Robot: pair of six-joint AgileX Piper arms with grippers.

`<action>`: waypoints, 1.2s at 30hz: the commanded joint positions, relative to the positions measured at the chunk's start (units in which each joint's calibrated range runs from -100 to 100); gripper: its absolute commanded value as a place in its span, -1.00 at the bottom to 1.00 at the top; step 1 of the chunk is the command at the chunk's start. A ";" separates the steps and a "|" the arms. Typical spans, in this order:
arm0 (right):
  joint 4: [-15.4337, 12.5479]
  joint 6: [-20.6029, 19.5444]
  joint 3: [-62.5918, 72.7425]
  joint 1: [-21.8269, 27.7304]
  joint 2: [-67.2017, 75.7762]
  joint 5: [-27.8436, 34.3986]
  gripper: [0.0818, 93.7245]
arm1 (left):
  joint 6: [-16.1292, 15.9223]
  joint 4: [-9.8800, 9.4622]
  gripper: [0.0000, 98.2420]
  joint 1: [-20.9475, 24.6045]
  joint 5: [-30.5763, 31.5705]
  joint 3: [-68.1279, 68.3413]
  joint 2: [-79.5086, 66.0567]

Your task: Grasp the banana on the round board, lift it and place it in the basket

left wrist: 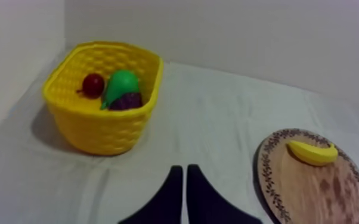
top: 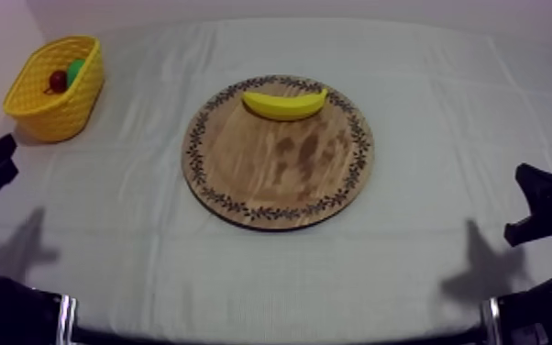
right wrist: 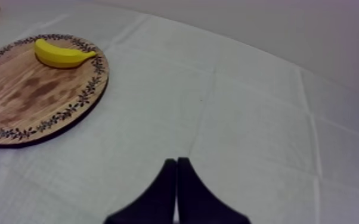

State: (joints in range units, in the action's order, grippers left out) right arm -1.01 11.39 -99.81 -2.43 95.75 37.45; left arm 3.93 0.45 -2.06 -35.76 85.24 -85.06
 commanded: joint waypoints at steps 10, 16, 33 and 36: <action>0.01 0.01 0.03 -0.02 0.00 -0.03 -0.99 | -8.46 3.39 -1.00 -2.12 -18.78 -36.87 24.64; 0.01 0.01 0.03 -0.02 0.00 -0.03 -0.99 | -12.68 4.84 -1.00 -2.76 -22.72 -48.31 36.20; 0.01 0.01 0.03 -0.09 0.00 -0.03 -0.99 | -18.68 2.79 -1.00 -10.77 -24.08 -64.88 66.39; 0.01 0.01 0.03 -0.09 0.00 -0.03 -0.99 | -19.52 2.73 -1.00 -13.02 -25.22 -68.53 71.58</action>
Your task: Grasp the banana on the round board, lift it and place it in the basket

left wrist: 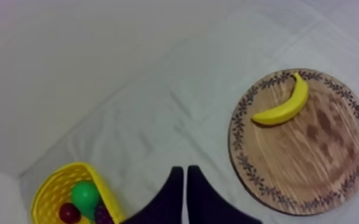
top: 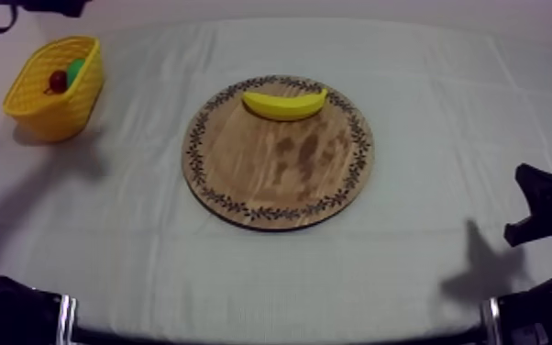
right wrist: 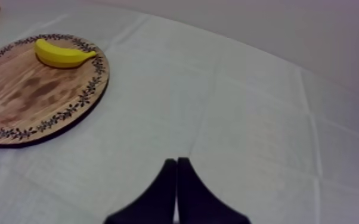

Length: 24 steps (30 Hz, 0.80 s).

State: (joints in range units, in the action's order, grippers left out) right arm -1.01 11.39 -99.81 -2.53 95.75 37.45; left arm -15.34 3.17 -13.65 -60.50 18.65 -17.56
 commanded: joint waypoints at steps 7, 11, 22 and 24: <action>0.01 0.01 0.03 0.00 0.00 -0.03 -0.99 | -1.33 -0.22 -1.00 -7.63 -2.11 -8.43 14.63; 0.01 0.01 0.03 0.00 0.00 -0.03 -0.99 | -2.11 -0.46 -1.00 -10.27 -4.36 -12.08 20.36; 0.01 0.01 0.03 0.00 0.00 -0.03 -0.99 | -3.49 -2.47 -1.00 -15.03 -11.46 -23.78 34.45; 0.01 0.01 0.03 0.00 0.00 -0.03 -0.99 | -3.73 -2.71 -0.98 -15.46 -12.33 -25.49 36.35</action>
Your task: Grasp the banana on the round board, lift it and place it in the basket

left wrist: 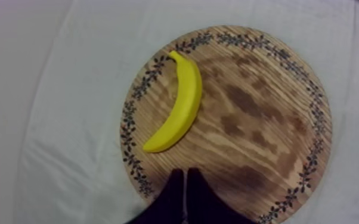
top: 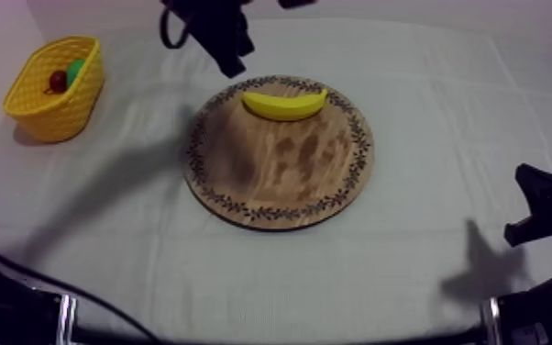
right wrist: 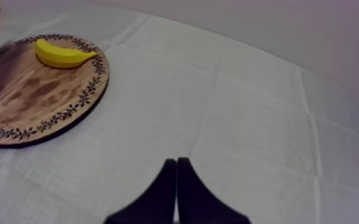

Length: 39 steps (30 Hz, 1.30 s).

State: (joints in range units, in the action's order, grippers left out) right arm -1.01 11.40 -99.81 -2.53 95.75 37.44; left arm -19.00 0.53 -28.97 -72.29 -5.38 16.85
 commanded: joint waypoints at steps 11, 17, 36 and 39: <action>0.01 0.00 0.03 0.00 0.00 -0.02 -0.99 | 0.79 -3.33 0.67 -1.58 -4.36 -6.32 8.45; 0.01 -0.01 0.03 0.00 0.00 -0.02 -0.99 | 0.71 -4.11 0.91 -1.85 -6.00 -8.87 12.64; 0.01 -0.05 0.03 0.00 0.00 -0.02 -0.99 | -1.04 -5.11 0.93 -2.24 -10.28 -24.01 31.16; 0.01 -0.05 0.03 0.00 0.00 -0.02 -0.99 | -1.32 -5.16 0.90 -1.98 -11.36 -27.64 33.97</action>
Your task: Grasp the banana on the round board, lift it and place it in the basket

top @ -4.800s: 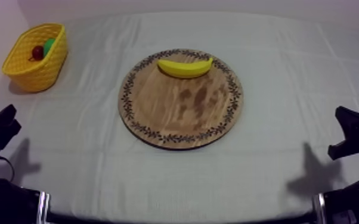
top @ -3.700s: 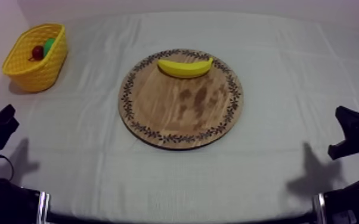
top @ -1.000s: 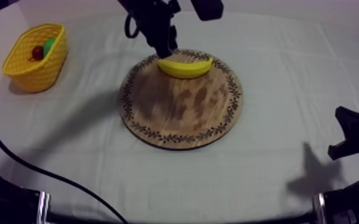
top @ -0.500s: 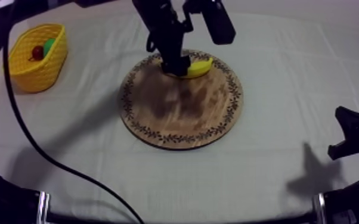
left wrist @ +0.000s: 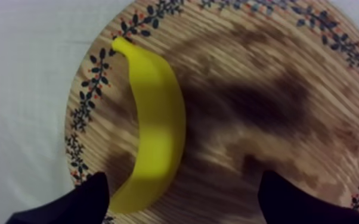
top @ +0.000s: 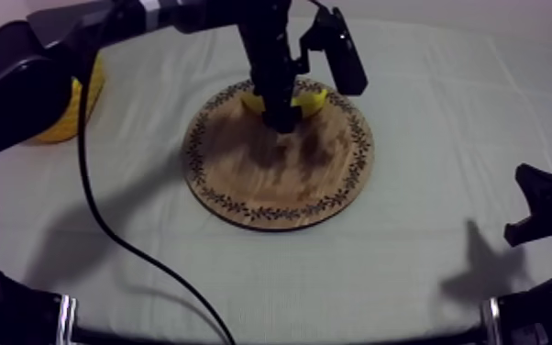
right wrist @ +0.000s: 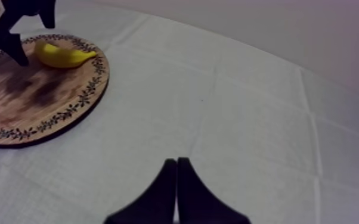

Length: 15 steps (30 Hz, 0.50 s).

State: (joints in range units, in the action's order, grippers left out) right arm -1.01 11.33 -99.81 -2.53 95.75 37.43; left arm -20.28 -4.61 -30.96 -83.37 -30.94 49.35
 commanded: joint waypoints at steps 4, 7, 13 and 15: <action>0.01 0.03 0.03 0.00 0.00 -0.01 -0.99 | -0.37 -0.12 0.86 0.18 -1.63 -6.75 4.86; 0.01 0.03 0.03 0.00 0.00 -0.01 -0.99 | -0.55 -0.14 0.82 0.13 -2.42 -9.43 7.01; 0.01 0.03 0.03 0.00 0.00 -0.01 -0.99 | -0.67 -0.28 0.68 0.03 -3.75 -12.00 10.38; 0.01 0.03 0.03 0.00 0.00 -0.01 -0.99 | -0.61 -0.34 0.62 0.08 -4.05 -12.60 11.20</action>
State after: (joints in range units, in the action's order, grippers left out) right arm -1.01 11.33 -99.81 -2.53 95.75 37.43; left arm -20.92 -4.90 -30.89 -87.23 -43.24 60.23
